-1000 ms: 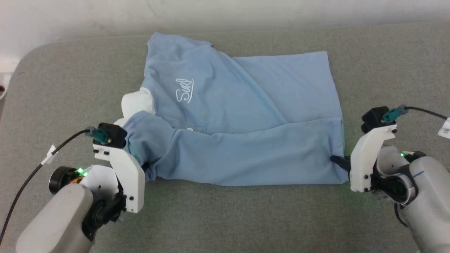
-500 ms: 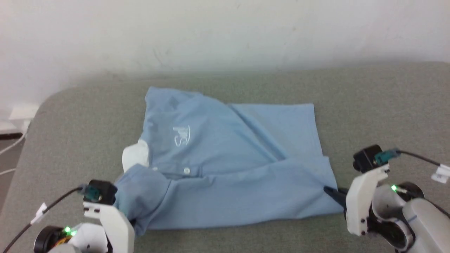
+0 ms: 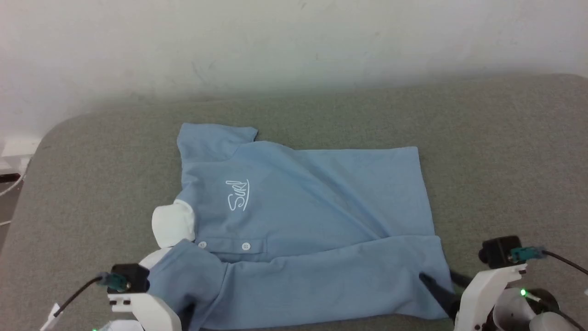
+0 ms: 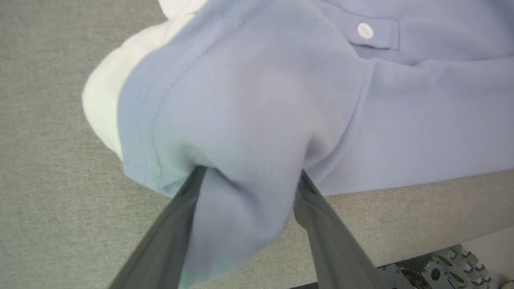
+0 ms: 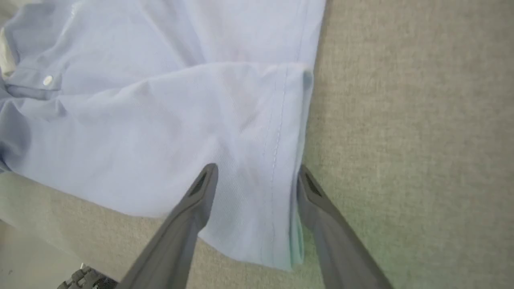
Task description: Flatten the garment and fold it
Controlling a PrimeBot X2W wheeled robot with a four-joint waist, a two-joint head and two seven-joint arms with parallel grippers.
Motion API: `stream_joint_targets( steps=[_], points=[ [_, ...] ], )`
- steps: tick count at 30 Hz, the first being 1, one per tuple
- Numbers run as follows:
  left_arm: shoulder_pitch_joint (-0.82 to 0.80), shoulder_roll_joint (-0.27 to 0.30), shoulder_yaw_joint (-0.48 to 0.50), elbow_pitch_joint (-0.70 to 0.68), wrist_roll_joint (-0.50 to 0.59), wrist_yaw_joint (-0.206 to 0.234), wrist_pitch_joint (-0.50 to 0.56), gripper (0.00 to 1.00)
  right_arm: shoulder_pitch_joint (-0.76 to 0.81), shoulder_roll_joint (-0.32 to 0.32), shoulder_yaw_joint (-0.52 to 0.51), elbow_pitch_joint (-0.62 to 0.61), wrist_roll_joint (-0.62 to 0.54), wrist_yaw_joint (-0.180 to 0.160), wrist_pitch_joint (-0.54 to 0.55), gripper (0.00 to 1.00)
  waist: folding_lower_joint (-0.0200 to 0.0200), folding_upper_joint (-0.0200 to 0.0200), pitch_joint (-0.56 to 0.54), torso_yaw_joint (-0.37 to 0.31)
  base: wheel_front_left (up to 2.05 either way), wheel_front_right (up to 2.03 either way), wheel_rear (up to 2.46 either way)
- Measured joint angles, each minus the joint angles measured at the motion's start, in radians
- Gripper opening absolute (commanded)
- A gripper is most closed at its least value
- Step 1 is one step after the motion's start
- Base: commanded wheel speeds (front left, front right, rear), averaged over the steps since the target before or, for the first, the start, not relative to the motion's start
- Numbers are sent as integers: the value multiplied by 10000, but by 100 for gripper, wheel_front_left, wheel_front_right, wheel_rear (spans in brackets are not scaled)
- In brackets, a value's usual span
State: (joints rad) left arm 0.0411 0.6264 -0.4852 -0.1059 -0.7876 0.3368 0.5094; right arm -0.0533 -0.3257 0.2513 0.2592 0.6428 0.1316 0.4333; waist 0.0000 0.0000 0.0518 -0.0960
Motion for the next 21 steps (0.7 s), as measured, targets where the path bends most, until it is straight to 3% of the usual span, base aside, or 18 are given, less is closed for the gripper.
stream_joint_targets(
  steps=[9, 16, 21],
  points=[
    [-965, -19, 1281, -364, 295, 318, -1501, 100, 294, 963, -1371, -1720, -1810, -2, -3588, 100, 0, 0, 386, -109, 0, 0, 0],
    [-3479, -44, 1822, -136, 974, 483, -2119, 100, -56, 1733, -1864, -3271, -2851, 0, -4408, 100, 1, 0, 1301, -237, 0, 0, 0],
    [-5832, -82, 1829, 1252, 1202, 56, -2107, 100, -671, 1975, -1703, -3929, -3183, 0, -4698, 100, 2, 0, 2245, -413, 0, 0, 0]
  ],
)
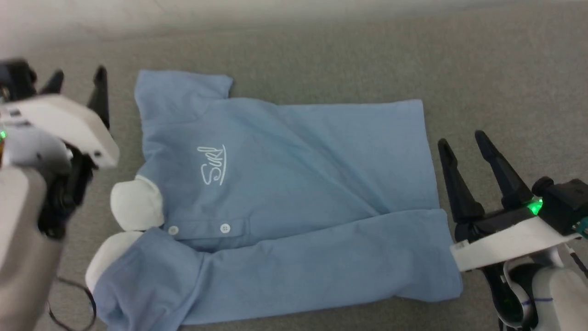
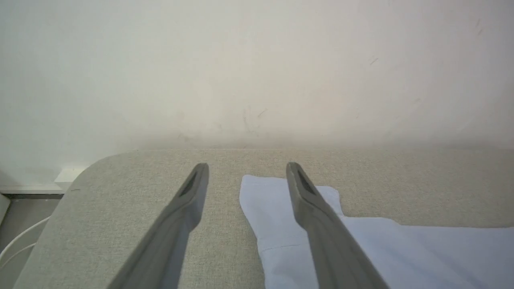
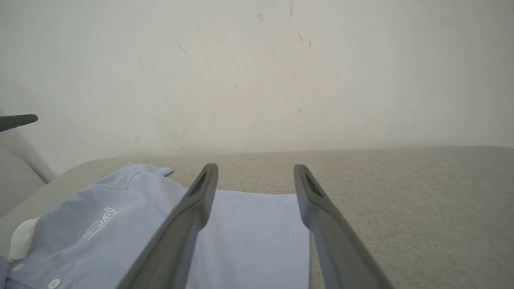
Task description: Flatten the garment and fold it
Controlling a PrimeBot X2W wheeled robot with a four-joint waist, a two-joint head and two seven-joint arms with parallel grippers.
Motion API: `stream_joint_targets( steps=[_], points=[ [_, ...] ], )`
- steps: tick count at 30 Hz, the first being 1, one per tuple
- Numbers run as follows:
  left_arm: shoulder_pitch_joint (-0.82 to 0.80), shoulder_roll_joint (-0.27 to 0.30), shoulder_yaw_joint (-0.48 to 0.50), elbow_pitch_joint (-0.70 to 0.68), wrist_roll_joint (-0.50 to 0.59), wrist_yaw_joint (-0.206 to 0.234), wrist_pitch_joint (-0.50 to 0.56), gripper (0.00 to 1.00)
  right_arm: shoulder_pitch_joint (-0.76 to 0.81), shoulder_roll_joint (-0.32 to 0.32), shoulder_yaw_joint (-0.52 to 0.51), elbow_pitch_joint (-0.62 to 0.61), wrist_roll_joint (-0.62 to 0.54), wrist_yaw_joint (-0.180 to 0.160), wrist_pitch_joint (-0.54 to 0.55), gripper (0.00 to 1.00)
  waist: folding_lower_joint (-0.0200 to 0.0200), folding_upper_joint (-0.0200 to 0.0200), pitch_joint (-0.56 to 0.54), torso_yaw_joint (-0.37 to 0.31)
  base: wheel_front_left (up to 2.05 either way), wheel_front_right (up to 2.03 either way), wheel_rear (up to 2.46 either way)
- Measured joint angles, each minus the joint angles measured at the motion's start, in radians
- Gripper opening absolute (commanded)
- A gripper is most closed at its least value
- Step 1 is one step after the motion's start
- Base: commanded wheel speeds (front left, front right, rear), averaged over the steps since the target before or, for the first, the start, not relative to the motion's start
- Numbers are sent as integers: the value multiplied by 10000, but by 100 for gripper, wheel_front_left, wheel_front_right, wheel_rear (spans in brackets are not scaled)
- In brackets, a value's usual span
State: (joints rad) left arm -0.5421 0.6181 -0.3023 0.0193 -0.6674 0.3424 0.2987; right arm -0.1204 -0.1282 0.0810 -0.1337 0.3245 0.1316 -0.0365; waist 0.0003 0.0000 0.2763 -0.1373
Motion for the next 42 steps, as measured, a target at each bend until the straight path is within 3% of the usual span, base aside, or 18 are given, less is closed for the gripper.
stream_joint_targets(
  steps=[6, 13, 20, 25, 26, 27, 28, 33, 37, 42],
  points=[
    [-2173, 2, -169, 2284, -138, -782, 869, 100, -439, 67, 293, -224, -265, 0, -121, 100, 2, 0, 1061, -397, 0, 0, 0],
    [-3857, 153, -665, 3986, -332, -1662, 2585, 100, -669, 63, 546, -257, -232, 0, -182, 100, -1, 0, 1869, -1144, 0, 0, 0],
    [-4664, 813, -1227, 5039, -171, -1741, 4719, 100, -835, 94, 748, -115, -44, 0, -288, 100, 0, 0, 2555, -1810, 0, 0, 0],
    [-5056, 1321, -1398, 4949, -303, -1762, 6406, 100, -845, 61, 761, 59, 113, 0, -284, 100, -5, 0, 2873, -2218, 0, 0, 0],
    [-5098, 1417, -1413, 4846, -322, -1797, 6671, 64, -846, 46, 754, 86, 117, 0, -274, 100, -5, 0, 2920, -2277, 0, 0, 0],
    [-5109, 1488, -1407, 4738, -364, -1808, 6844, 11, -848, 23, 748, 100, 136, 0, -267, 100, -6, 0, 2966, -2326, 0, 0, 0],
    [-5108, 1511, -1400, 4638, -412, -1808, 6997, 0, -859, -10, 709, 121, 159, 0, -255, 100, -6, 0, 3008, -2367, 0, 0, 0],
    [-5026, 1434, -1394, 4270, -575, -1770, 7047, 0, -1205, -328, 627, 228, 366, 0, 56, 100, -5, 0, 3056, -2369, 0, 0, 0],
    [-4761, 1229, -1409, 4261, -433, -1641, 6063, 0, -1819, -742, 713, 786, 951, 0, 1003, 100, -3, 0, 2918, -2213, 0, 0, 0],
    [-4606, 464, -1469, 4428, -238, -1653, 4426, 0, -3442, -1258, 920, 2134, 2044, 0, 2723, 100, 0, 0, 2683, -1818, 0, 0, 0]
  ],
)
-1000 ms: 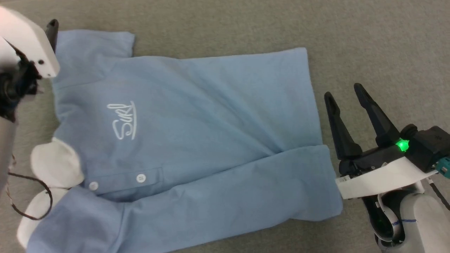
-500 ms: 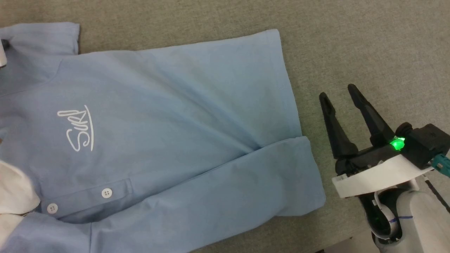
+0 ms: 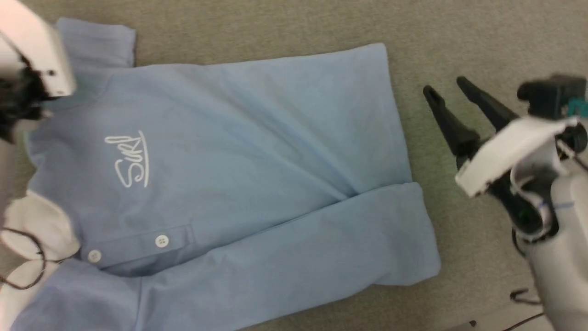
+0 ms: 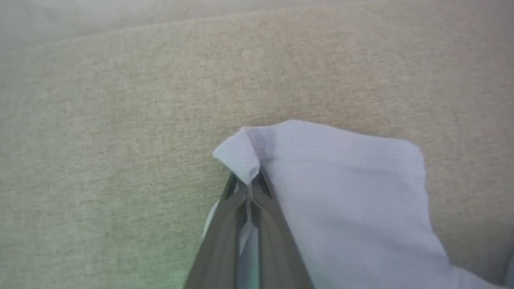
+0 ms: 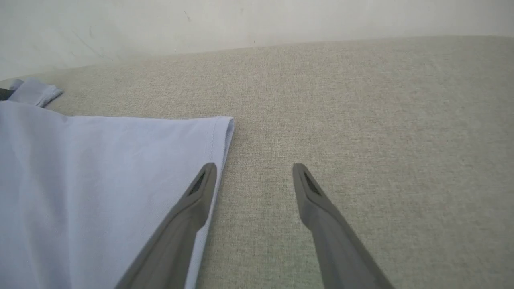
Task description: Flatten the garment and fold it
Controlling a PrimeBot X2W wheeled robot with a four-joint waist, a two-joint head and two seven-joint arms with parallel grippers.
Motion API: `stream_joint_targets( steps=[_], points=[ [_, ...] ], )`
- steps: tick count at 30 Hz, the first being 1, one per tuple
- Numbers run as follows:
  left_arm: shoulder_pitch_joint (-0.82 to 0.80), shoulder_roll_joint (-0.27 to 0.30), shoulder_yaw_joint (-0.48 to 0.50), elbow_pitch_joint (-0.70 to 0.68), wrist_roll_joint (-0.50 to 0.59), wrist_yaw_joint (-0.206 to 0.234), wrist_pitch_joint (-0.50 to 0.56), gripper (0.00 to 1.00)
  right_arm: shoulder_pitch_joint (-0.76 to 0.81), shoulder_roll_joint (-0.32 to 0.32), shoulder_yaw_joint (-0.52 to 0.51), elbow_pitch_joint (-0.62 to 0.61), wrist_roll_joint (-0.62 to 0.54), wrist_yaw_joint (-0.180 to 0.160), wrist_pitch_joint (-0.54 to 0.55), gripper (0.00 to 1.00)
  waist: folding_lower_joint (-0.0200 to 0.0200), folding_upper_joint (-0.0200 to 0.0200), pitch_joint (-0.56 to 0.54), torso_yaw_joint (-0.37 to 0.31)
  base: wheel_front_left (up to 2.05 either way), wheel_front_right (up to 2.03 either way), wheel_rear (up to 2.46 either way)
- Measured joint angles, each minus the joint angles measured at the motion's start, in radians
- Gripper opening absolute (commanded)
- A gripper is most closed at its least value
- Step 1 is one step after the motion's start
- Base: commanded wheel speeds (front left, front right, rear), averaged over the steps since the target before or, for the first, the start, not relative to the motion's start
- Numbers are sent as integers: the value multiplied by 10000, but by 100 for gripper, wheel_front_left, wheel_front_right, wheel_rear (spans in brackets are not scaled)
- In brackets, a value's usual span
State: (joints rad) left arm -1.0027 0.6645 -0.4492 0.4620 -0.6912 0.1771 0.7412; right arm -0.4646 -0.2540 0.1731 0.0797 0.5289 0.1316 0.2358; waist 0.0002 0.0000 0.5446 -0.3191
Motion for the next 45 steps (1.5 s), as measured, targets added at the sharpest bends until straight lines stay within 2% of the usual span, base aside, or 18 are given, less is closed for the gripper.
stream_joint_targets(
  steps=[4, 8, 12, 18, 19, 20, 25, 35, 42, 45],
  points=[
    [-62, -811, -180, 128, 38, -412, -976, 0, -1448, -410, 351, 1315, 802, 0, 1720, 100, 0, 0, -150, 475, 0, 0, 0],
    [-438, -1195, -278, 284, 100, -690, -1517, 0, -2926, -639, 608, 2660, 1392, 0, 3208, 100, 0, 0, -218, 1003, 0, 0, 0],
    [-768, -1592, -328, 337, 92, -886, -1956, 0, -4106, -696, 821, 3879, 1653, 0, 3979, 100, 0, 0, -187, 1524, 0, 0, 0],
    [-847, -1801, -364, 508, 88, -989, -2426, 0, -4965, -639, 1319, 5450, 1893, 0, 5287, 100, -4, 0, -70, 2142, 0, 0, 0],
    [-853, -1831, -368, 527, 88, -1049, -2481, 0, -5108, -690, 1340, 5613, 1952, 0, 5563, 29, -4, 0, -54, 2219, 0, 0, 0],
    [-857, -1866, -372, 539, 86, -1057, -2525, 0, -5218, -748, 1361, 5743, 1962, 0, 5770, 0, -4, 0, -41, 2286, 0, 0, 0],
    [-854, -1904, -359, 635, 56, -1074, -2847, 0, -5391, -920, 1492, 5937, 2057, 0, 5975, 0, -2, 0, -83, 2476, 0, 0, 0],
    [-54, -1983, 184, 489, -571, -1241, -4010, 0, -4514, -1655, 1538, 4892, 2157, 2, 2617, 0, -2, 0, -1111, 2616, 0, 0, 0],
    [2037, -1634, 815, -1083, -1174, -1122, -4851, 0, -2699, -2234, 1492, 3724, 2412, 2, 1639, 0, -3, 0, -2238, 2713, 0, 0, 0],
    [3374, -1515, 951, -2115, -1283, -807, -5168, 0, -1444, -2397, 1356, 3183, 2476, 2, 1452, 0, -4, 0, -2743, 2771, 0, 0, 0]
  ],
)
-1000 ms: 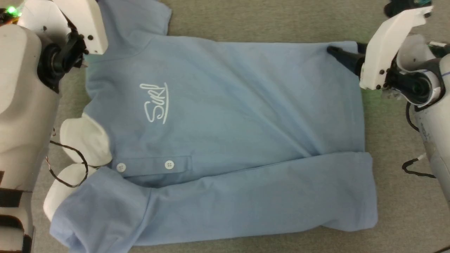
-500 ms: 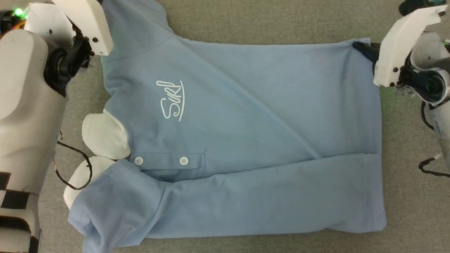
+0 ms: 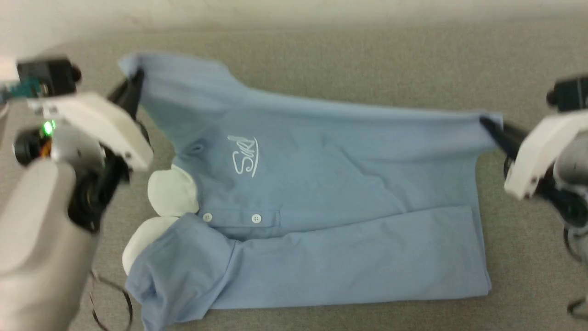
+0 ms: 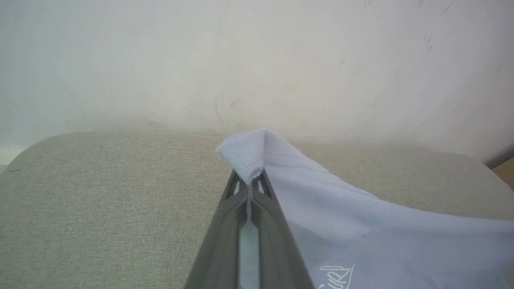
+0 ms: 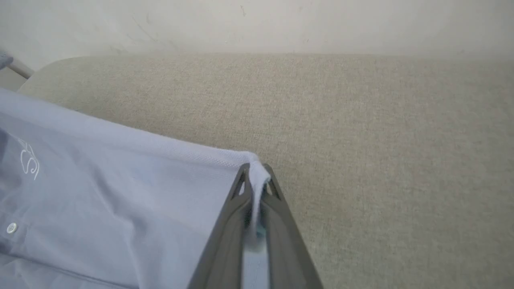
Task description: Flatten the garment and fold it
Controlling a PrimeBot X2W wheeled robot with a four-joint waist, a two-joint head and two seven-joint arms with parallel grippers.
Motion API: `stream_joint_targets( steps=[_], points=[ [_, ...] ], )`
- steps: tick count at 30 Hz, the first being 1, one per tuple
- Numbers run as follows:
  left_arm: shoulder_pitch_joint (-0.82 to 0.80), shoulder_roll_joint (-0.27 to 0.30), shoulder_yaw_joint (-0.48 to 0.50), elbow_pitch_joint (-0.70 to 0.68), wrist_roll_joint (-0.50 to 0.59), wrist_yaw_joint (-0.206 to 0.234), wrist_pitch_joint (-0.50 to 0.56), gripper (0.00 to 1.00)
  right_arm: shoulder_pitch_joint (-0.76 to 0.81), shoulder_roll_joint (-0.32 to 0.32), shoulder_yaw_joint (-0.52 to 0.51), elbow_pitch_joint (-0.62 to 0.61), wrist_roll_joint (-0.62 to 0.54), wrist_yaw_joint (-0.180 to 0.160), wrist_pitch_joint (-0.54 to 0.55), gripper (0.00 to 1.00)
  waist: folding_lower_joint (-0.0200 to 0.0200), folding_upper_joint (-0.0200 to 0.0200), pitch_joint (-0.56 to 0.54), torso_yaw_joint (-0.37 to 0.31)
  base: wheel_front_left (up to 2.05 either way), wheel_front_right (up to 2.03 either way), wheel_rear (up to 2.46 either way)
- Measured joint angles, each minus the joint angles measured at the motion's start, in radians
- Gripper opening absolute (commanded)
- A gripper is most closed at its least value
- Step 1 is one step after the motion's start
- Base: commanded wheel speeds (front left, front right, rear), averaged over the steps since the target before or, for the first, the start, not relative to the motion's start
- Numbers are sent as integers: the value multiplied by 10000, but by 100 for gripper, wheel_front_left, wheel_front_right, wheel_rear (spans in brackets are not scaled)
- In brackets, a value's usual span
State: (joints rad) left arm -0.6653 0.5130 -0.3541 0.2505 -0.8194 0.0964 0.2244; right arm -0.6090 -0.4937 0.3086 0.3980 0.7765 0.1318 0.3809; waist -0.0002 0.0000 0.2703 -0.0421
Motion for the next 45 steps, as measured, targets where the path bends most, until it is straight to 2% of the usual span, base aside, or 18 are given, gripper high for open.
stream_joint_targets(
  steps=[4, 9, 13, 14, 15, 16, 17, 18, 23, 29, 33, 36, 41, 45],
  points=[
    [2029, 88, 257, -1337, -238, 594, -337, 0, 1693, 56, -309, -660, 82, -2, -180, 0, -1, 0, -634, 74, 0, 0, 0],
    [4873, 163, 506, -2679, -596, 1499, -629, 0, 3363, 577, -708, -1097, 257, -2, -433, 0, -3, 0, -1250, 75, 0, 0, 0],
    [6486, 12, 552, -3354, -1014, 1850, -675, 0, 4149, 788, -1091, -913, 52, -2, -775, 0, -2, 0, -1454, -14, 0, 0, 0],
    [6708, -29, 520, -3400, -1093, 1873, -660, 0, 4263, 880, -1216, -798, -92, -2, -955, 4, -1, 0, -1454, -41, 0, 0, 0],
    [6873, -35, 431, -3386, -1126, 1875, -617, 0, 4339, 936, -1290, -669, -341, -2, -1087, 30, 0, 0, -1439, -58, 0, 0, 0],
    [6982, -38, 332, -3342, -1126, 1879, -558, 5, 4395, 1024, -1373, -543, -481, -2, -1149, 47, 1, 0, -1424, -73, 0, 0, 0],
    [7068, -81, 268, -3300, -1143, 1881, -545, 94, 4469, 1154, -1475, -451, -556, -2, -1283, 100, 1, 0, -1412, -84, 0, 0, 0],
    [7111, -144, 224, -3258, -1149, 1877, -579, 100, 4535, 1273, -1521, -382, -706, -2, -1411, 100, 1, 0, -1402, -94, 0, 0, 0],
    [7221, -293, 303, -3007, -792, 2015, -1400, 100, 5162, 1639, -1854, -640, -1243, -2, -2067, 100, 2, 0, -1478, -114, 0, 0, 0],
    [7241, -500, 861, -3248, -295, 2134, -3078, 100, 6186, 1753, -2646, -2591, -1822, -2, -2194, 100, 1, 0, -1703, -72, 0, 0, 0],
    [7164, -500, 832, -3540, 516, 2190, -3933, 100, 6369, 1770, -3333, -3730, -2059, -2, -1208, 100, 1, 0, -1815, 48, 0, 0, 0],
    [6911, -502, 673, -3678, 1308, 2385, -4372, 100, 6299, 1657, -3772, -3948, -2040, -2, -240, 100, 1, 0, -1850, 205, 0, 0, 0],
    [6476, -554, 295, -3810, 2803, 2577, -4730, 100, 5580, 1289, -4054, -3273, -1808, -2, 1440, 100, 2, 0, -1809, 532, 0, 0, 0],
    [6291, -825, 153, -3783, 3647, 2571, -4811, 100, 4992, 1267, -3979, -2293, -1684, -2, 2426, 100, 2, 0, -1703, 835, 0, 0, 0]
  ],
)
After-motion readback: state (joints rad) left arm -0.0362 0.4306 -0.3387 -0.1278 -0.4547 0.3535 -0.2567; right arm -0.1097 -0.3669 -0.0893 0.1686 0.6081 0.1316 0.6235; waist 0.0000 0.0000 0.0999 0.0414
